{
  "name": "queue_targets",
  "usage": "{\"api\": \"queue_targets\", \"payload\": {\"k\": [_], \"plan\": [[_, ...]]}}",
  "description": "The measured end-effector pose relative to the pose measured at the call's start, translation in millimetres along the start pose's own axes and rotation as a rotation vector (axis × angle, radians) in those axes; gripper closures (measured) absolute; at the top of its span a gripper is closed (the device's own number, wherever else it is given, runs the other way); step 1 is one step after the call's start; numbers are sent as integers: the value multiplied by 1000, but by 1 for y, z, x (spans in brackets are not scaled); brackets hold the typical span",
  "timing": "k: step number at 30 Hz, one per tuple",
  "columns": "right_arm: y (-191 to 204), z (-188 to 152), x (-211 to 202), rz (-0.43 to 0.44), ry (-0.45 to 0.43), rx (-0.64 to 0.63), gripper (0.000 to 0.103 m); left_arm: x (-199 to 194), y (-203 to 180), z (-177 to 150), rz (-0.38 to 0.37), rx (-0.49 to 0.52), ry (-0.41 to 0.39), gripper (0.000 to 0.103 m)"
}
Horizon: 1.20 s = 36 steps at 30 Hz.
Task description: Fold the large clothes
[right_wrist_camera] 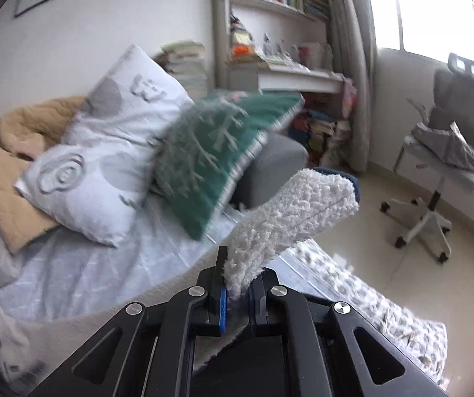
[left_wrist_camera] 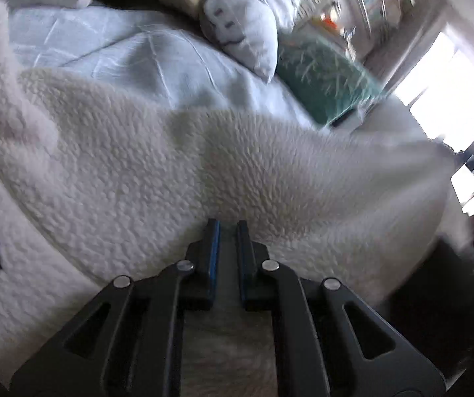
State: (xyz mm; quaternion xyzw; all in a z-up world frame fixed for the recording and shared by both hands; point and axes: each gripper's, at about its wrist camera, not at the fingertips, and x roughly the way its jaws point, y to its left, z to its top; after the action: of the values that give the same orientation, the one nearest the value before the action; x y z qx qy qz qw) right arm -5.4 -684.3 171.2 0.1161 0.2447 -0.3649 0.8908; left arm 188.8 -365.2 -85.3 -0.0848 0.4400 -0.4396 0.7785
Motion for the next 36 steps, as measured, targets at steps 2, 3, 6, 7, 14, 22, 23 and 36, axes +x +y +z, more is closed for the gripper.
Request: {"api": "queue_targets", "payload": {"k": [2,3,6,7,14,22,23,36], "plan": [[19,12,-18,40,-32,-24,94,5,-15,4,101,74,18,93],[33,19,-33,72,-61,-39,94,6,-24,2,154,116,28,93],[72,38,-68,149,-103,-64,94,-2,-46,-2,264,217,41,93],[85,45,-80,178,-112,-67,94,-8,-47,-5,251,194,50,93],[178,71,-145,407,-119,-105,93,-89,-19,-17,56,68,89,50],[293,46,-180,664,-15,-214,91,-212,41,-5,90,68,-18,25],[306,38,-181,688,2,-231,90,-232,58,-3,87,34,-33,24],[422,-79,-182,1014,321,-419,29,-297,231,-36,-42,-465,-145,22]]}}
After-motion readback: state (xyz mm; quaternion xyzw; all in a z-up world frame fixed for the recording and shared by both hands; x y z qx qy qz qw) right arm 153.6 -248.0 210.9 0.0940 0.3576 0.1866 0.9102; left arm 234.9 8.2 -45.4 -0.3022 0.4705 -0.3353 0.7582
